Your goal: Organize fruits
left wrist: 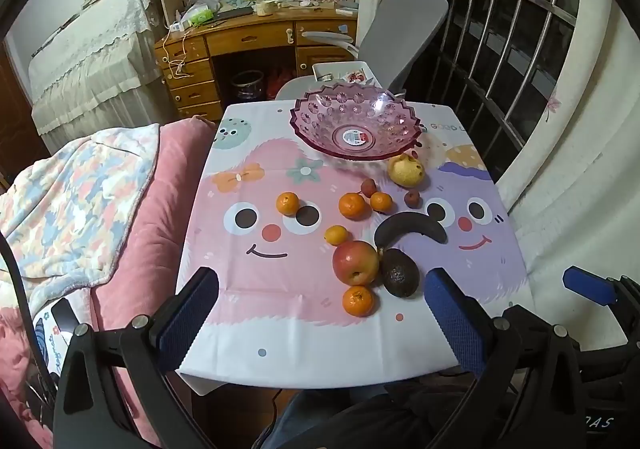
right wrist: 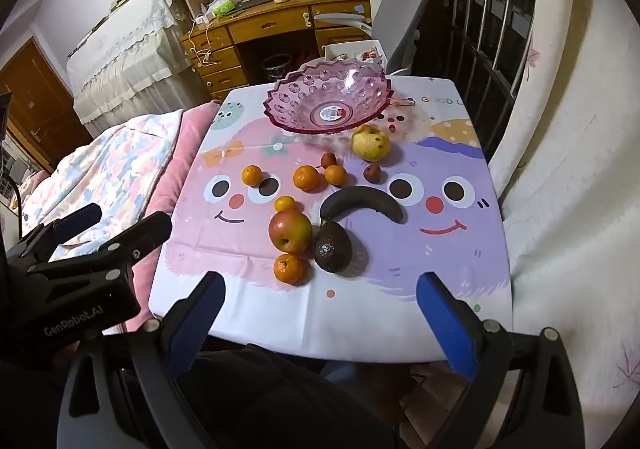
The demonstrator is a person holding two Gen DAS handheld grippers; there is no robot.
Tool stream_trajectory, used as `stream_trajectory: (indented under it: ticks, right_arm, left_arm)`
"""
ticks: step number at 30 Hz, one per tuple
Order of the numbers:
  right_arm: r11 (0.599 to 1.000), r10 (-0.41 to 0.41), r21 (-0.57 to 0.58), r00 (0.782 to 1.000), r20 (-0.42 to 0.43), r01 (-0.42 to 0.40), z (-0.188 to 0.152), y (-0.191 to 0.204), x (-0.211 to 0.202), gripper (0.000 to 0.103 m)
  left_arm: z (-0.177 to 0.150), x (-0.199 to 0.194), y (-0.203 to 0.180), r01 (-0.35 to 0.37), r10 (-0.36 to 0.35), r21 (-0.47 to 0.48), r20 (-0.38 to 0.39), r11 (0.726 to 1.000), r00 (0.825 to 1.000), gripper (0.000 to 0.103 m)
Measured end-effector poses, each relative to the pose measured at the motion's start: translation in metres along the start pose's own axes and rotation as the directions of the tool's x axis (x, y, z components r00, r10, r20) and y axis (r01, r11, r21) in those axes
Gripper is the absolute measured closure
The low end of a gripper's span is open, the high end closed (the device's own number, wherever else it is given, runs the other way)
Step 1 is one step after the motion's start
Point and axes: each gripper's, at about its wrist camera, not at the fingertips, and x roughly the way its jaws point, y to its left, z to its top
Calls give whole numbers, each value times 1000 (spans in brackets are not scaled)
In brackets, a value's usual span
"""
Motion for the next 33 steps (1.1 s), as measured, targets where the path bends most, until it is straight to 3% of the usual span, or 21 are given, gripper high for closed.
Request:
stream_trajectory:
  ticks: [20,33]
  right_arm:
    - [1000,7,-2,1000,-13,-7,-2,2,3,6]
    - [999,5,-47,1000,-5,-5,-3,13,1,6]
  left_arm:
    - [-9,-2,6,-20,20,-15,-5,1000,1000,1]
    - [-16,-5,16,4,-5,-37,-24,999,1000,2]
